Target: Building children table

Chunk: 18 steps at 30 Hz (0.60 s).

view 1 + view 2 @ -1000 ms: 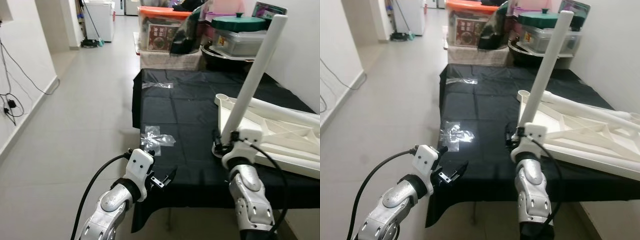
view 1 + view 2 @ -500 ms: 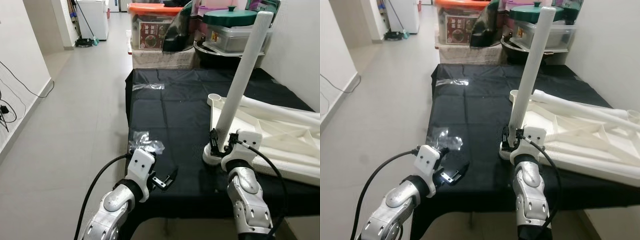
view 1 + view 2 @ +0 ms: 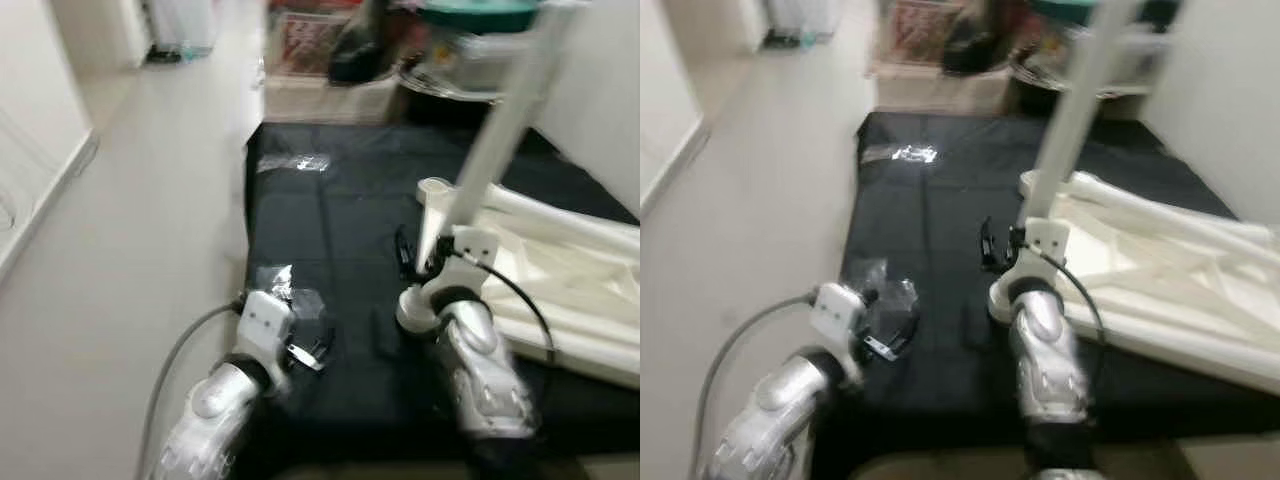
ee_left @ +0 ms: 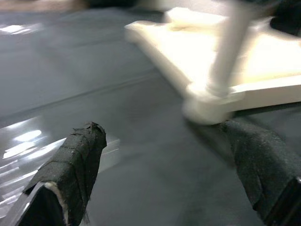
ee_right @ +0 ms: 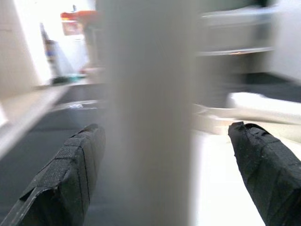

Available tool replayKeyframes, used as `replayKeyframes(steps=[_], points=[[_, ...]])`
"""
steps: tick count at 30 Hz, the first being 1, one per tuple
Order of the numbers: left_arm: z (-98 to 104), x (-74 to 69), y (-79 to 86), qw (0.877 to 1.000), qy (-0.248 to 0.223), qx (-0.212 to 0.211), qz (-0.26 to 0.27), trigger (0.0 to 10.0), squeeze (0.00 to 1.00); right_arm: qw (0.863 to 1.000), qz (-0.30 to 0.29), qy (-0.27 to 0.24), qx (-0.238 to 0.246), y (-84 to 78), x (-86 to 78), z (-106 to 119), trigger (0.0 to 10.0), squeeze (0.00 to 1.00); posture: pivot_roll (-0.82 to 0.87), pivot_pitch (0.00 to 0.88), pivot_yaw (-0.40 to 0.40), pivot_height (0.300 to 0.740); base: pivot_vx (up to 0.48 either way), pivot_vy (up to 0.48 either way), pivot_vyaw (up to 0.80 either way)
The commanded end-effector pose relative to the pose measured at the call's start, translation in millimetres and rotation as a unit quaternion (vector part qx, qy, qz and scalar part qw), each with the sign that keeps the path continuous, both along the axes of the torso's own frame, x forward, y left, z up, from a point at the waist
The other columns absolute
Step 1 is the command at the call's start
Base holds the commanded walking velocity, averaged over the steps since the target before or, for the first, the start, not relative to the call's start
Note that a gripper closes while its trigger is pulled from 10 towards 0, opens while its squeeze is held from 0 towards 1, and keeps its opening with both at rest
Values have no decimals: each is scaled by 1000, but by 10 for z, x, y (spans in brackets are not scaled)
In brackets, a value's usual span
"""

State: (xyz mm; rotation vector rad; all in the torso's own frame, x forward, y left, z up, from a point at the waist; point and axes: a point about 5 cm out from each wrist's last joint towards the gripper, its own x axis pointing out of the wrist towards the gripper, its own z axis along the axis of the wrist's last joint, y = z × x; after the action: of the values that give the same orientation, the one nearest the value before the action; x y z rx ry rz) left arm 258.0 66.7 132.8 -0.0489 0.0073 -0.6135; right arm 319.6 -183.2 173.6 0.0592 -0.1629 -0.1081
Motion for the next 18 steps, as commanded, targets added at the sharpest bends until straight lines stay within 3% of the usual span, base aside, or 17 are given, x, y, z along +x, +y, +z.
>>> replayKeyframes(steps=[1, 9, 18], points=[[-45, -16, 33, 1000, 9, 7, 3, 10000, 0, 1000, 7, 0, 7, 41, 10, -16, 10000, 0, 100, 0, -86, 740, 0, 0, 0], [-46, -18, 34, 1000, 11, 6, 3, 10000, 0, 1000, 16, -3, 11, 24, 51, 30, 10000, 0, 101, 0, -87, 740, 0, 0, 0], [-38, -26, 19, 1000, 10, 6, 2, 10000, 0, 1000, 20, -7, -4, -37, 271, 192, 10000, 0, 100, 0, -88, 740, 0, 0, 0]])
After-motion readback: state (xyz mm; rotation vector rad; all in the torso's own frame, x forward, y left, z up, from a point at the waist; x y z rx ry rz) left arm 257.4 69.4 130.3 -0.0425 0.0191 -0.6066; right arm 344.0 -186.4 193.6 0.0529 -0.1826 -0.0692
